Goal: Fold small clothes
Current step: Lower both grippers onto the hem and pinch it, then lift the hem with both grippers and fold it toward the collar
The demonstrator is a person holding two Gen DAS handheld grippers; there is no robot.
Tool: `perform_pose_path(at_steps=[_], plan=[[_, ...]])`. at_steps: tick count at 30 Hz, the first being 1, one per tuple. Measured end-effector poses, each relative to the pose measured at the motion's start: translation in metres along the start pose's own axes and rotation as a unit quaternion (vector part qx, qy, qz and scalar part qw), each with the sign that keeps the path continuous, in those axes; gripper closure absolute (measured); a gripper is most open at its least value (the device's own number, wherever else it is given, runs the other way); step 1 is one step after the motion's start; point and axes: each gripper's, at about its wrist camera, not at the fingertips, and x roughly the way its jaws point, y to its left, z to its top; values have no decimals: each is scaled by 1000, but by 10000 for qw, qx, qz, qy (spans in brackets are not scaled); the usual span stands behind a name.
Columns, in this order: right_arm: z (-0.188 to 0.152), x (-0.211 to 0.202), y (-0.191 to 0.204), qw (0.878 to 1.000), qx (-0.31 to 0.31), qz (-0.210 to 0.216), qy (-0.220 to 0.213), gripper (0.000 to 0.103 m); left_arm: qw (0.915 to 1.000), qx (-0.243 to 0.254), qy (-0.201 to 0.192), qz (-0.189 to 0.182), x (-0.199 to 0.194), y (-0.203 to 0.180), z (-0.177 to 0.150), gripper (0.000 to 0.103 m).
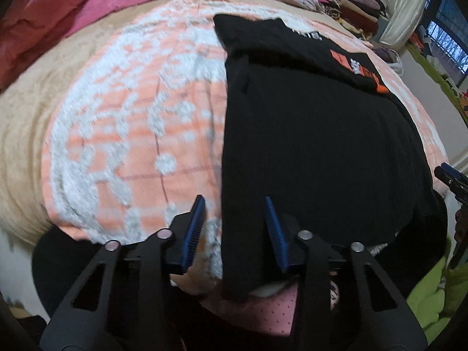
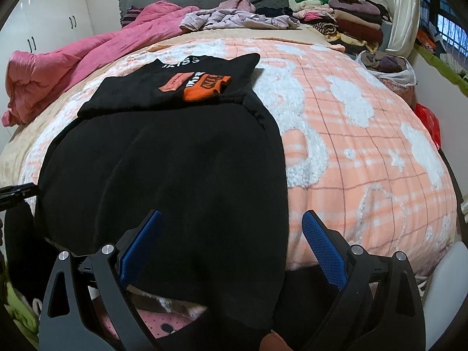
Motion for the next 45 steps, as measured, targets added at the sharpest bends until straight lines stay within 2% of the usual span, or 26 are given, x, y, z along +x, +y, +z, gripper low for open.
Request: perform_pose_path(at_steps=[9,14,16,18,20,22,27,30,31,32,33,34,38,45], plan=[[-16,0,-9,9998,121,3,184,8,9996,-31,271,-93,13,-4,-11,70],[-22,2,-18,9990,288,111,318,10,9990,199,372,-121,17,-17,-16,70],[-25,5,-22,9984,353,196,408,22,9990,204,383,-134,18,-17,-16,70],[-27,8,-22,9979,370,228,490,25,9989,180,405,-155,19,-15,-16,70],[-28,11,-23,9974,378,260,560,34,9989,150,406,-165,21,-14,-17,67],[-29,15,-24,9964,409,330,665,47,9989,154,405,-174,21,-15,-17,66],[-36,27,-30,9935,558,420,896,64,9989,117,408,-187,23,-14,-17,66],[-37,24,-33,9929,573,574,872,91,9990,187,392,-77,23,-18,-18,66],[-37,22,-32,9933,553,561,850,93,9990,210,382,-39,22,-19,-19,72],[-36,19,-31,9936,500,596,814,94,9990,229,371,-36,22,-21,-18,78],[-36,16,-29,9940,458,626,773,95,9991,247,348,-22,21,-23,-18,89],[-35,12,-28,9944,410,652,723,95,9991,268,315,10,18,-24,-18,96],[-26,-2,-27,9952,361,776,483,95,9996,289,15,53,0,-27,-15,100],[4,-26,-35,9929,635,1000,-142,95,9978,206,-602,-173,-36,-26,12,100]])
